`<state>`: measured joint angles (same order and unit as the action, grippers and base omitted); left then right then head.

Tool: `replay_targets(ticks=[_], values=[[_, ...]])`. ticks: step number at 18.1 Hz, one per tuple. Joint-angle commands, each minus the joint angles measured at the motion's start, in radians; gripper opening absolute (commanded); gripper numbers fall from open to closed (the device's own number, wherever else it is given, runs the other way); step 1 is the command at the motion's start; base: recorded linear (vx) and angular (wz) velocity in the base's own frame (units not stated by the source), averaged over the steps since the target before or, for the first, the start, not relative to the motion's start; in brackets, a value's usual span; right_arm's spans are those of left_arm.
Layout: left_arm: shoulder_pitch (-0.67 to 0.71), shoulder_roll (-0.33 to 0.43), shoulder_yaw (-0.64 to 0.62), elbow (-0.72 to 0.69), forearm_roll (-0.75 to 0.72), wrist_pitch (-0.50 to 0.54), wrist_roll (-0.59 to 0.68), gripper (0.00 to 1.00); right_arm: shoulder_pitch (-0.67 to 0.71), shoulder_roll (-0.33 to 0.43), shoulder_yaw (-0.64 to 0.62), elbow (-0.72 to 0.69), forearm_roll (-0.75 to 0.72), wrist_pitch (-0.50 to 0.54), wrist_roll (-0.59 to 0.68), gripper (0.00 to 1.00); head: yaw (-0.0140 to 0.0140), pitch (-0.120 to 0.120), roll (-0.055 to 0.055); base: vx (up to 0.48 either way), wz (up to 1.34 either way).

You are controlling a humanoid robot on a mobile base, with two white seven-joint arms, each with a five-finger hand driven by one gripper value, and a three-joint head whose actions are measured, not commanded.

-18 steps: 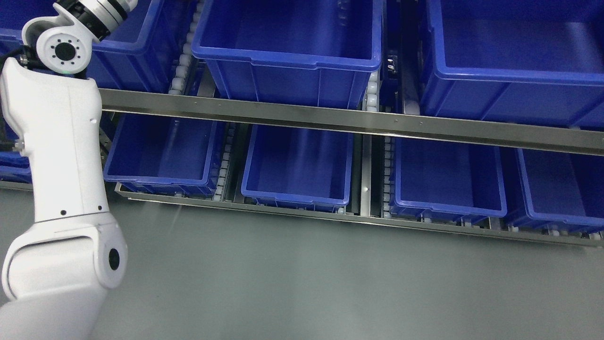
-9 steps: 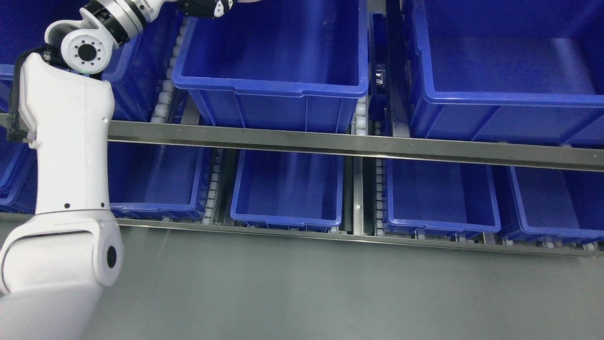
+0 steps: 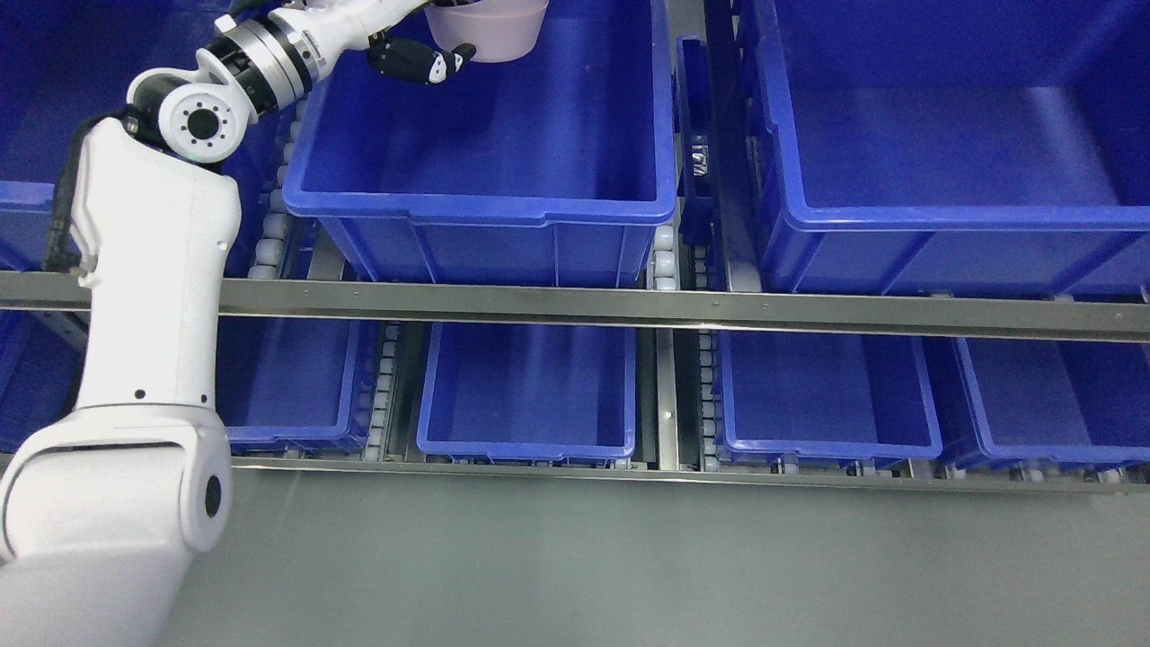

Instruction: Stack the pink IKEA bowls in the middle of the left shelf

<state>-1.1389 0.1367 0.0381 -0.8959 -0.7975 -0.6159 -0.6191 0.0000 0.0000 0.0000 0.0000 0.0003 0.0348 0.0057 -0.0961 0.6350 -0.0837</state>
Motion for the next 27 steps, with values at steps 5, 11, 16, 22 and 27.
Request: replay_targets(ticks=[5,11,16,22,27], values=[[0.051,-0.042,-0.049,0.066,0.001,0.001,0.008,0.31,0.029,-0.017,-0.011,-0.034,0.0,-0.001,0.0,1.0,0.0,0.0,0.0,0.043,-0.06],[0.056,-0.039,-0.03,0.046,0.011,-0.004,0.032,0.58,0.029,-0.017,-0.011,-0.034,0.0,0.0,0.0,1.0,0.0,0.0,0.0,0.011,0.0],[0.033,-0.06,0.032,-0.056,0.023,0.001,0.036,0.88,0.029,-0.017,-0.011,-0.034,0.0,0.0,0.0,1.0,0.0,0.0,0.0,-0.001,0.0],[-0.001,-0.119,-0.187,-0.107,0.382,0.045,0.152,0.91,0.029,-0.017,-0.011,-0.034,0.0,-0.001,0.0,1.0,0.0,0.0,0.0,0.0,0.0],[0.053,-0.119,-0.655,-0.135,0.788,0.174,0.401,0.98,0.029,-0.017,-0.011,-0.034,0.0,-0.001,0.0,1.0,0.0,0.0,0.0,0.0,0.0]])
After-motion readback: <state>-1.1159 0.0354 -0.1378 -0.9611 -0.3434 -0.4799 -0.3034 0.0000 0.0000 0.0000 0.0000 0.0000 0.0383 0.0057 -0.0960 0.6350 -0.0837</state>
